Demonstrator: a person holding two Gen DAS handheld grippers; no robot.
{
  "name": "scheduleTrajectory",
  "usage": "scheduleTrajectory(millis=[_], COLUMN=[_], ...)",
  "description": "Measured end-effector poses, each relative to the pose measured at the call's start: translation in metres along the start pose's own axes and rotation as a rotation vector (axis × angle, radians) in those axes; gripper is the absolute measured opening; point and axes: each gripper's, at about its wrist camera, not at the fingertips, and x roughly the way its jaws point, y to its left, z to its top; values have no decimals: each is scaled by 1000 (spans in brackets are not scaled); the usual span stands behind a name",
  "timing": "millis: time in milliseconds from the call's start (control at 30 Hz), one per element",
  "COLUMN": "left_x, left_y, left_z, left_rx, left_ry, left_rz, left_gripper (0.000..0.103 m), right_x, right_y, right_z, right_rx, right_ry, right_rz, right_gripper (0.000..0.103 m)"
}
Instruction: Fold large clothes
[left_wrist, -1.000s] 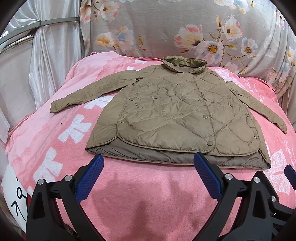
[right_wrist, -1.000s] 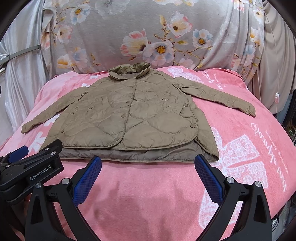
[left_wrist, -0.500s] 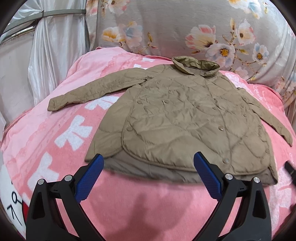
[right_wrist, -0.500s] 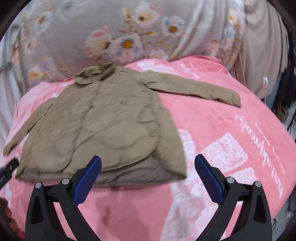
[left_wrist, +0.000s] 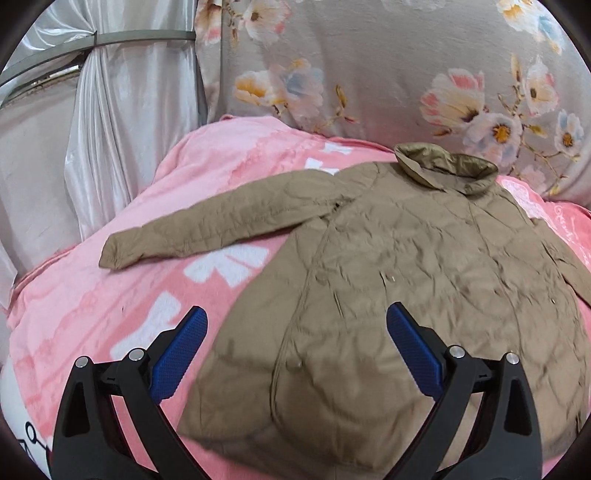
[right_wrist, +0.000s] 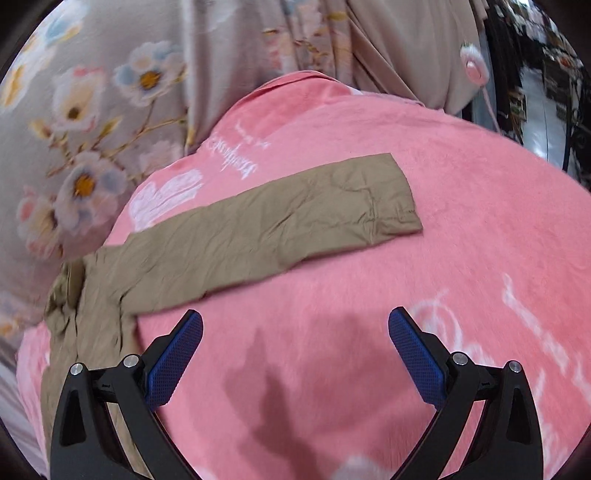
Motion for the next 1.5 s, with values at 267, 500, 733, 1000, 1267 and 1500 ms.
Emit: scheduleTrajectory(millis=[267, 500, 733, 1000, 1267, 1500], left_x=[33, 54, 64, 78, 92, 96], left_y=[-6, -18, -17, 13, 51, 63], left_z=[12, 16, 23, 21, 8, 13], left_rx=[-19, 28, 14, -29, -90, -162], left_ry=[57, 77, 74, 112, 163, 168], left_rz=[-15, -37, -43, -18, -18, -121], left_gripper=[96, 96, 96, 96, 96, 96], right_x=[46, 34, -46, -44, 2, 19], right_y=[-22, 55, 253, 415, 466, 461], right_z=[27, 67, 24, -109, -232, -266], right_rx=[189, 59, -405, -763, -950, -1020], right_ry=[-14, -76, -123, 28, 221, 290], right_rz=[82, 156, 458, 639, 603, 548], right_gripper=[90, 11, 10, 9, 11, 30])
